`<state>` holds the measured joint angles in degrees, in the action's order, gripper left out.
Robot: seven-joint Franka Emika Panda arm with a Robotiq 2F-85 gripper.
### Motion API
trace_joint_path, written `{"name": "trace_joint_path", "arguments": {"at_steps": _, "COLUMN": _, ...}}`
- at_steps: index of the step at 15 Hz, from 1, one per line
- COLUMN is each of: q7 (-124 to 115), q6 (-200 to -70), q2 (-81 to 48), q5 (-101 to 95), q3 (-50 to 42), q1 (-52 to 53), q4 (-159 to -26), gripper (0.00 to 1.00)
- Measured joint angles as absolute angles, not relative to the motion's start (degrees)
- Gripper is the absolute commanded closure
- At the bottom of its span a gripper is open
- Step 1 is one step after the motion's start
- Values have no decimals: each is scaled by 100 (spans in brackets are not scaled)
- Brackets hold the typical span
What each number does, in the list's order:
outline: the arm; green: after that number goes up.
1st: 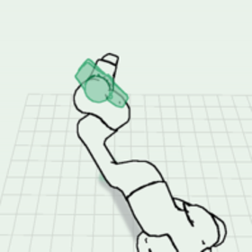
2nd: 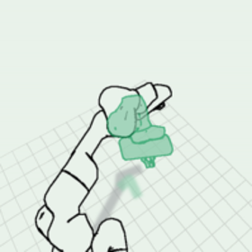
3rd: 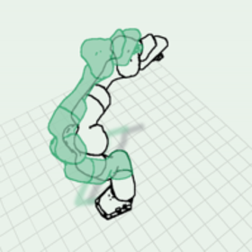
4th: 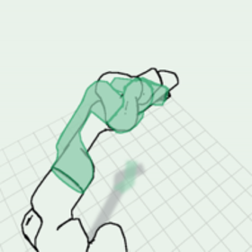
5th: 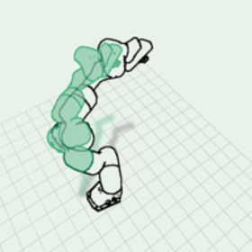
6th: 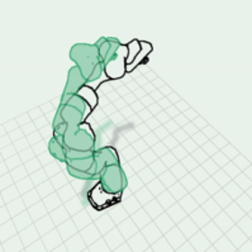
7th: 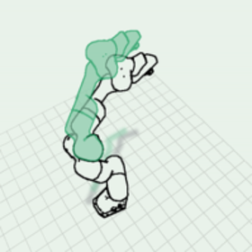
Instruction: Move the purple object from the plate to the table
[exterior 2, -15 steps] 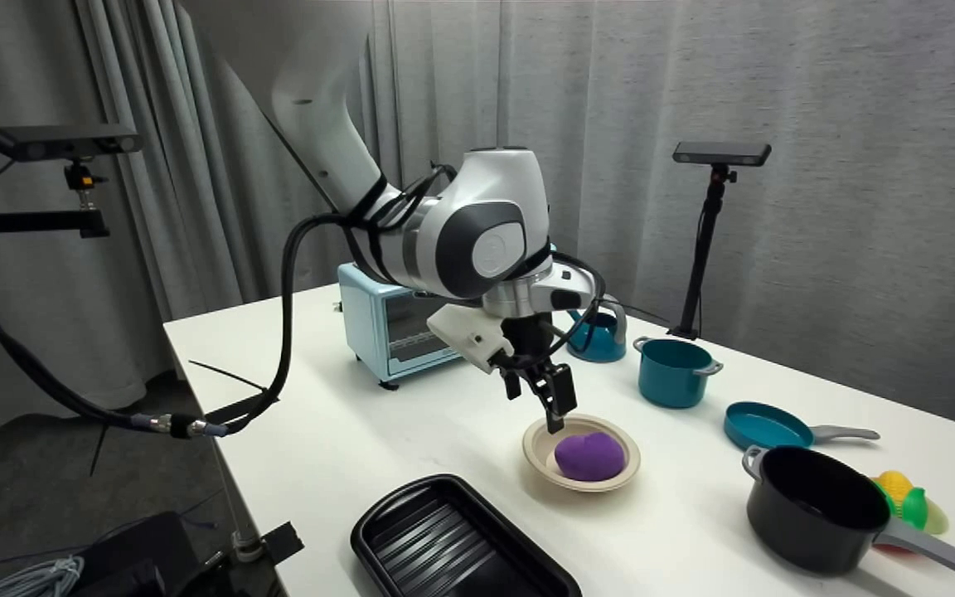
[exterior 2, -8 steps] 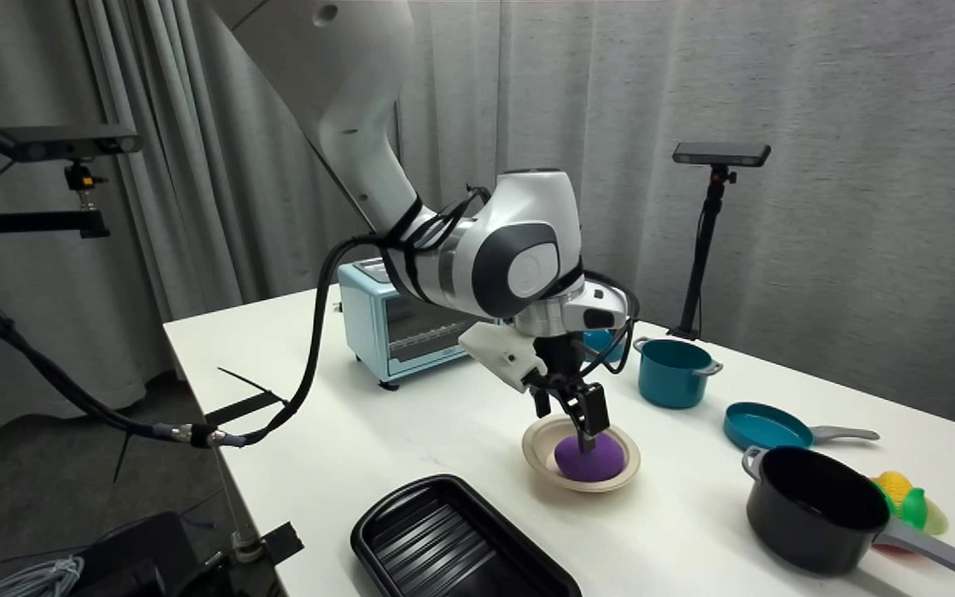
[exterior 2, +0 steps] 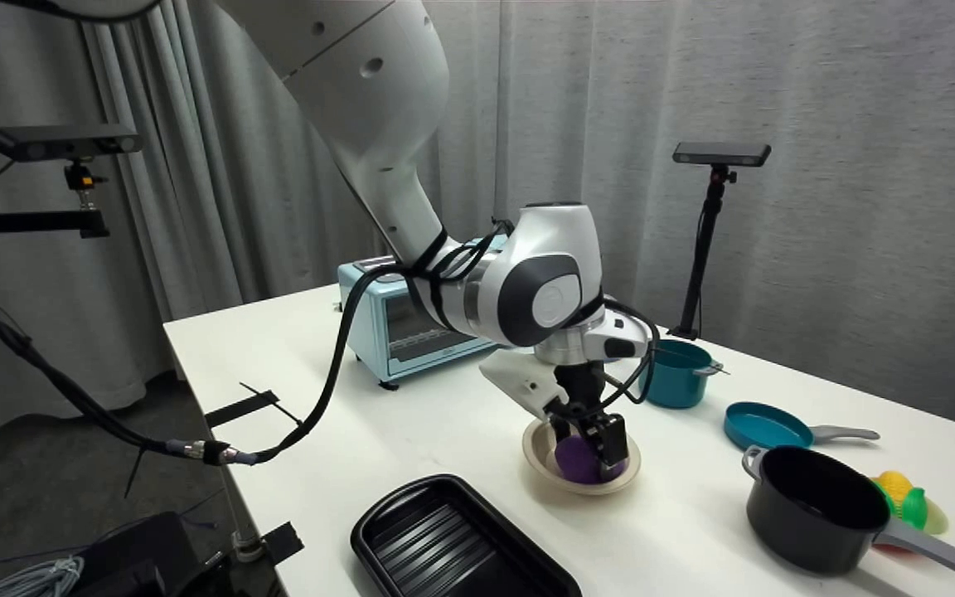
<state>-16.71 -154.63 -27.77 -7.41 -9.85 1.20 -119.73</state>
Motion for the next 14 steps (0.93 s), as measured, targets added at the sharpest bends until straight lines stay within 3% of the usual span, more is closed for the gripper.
{"name": "trace_joint_path", "arguments": {"at_steps": 7, "q7": -1701, "q6": -15463, "q2": -3001, "q5": -741, "q3": -1029, "q1": 193, "q4": -11707, "gripper": 89}}
{"name": "trace_joint_path", "arguments": {"at_steps": 10, "q7": -1710, "q6": -15463, "q2": -2999, "q5": -740, "q3": -1029, "q1": 245, "q4": -11634, "gripper": 94}}
{"name": "trace_joint_path", "arguments": {"at_steps": 14, "q7": -1755, "q6": -15463, "q2": -2917, "q5": -731, "q3": -1029, "q1": 287, "q4": -11494, "gripper": 93}}
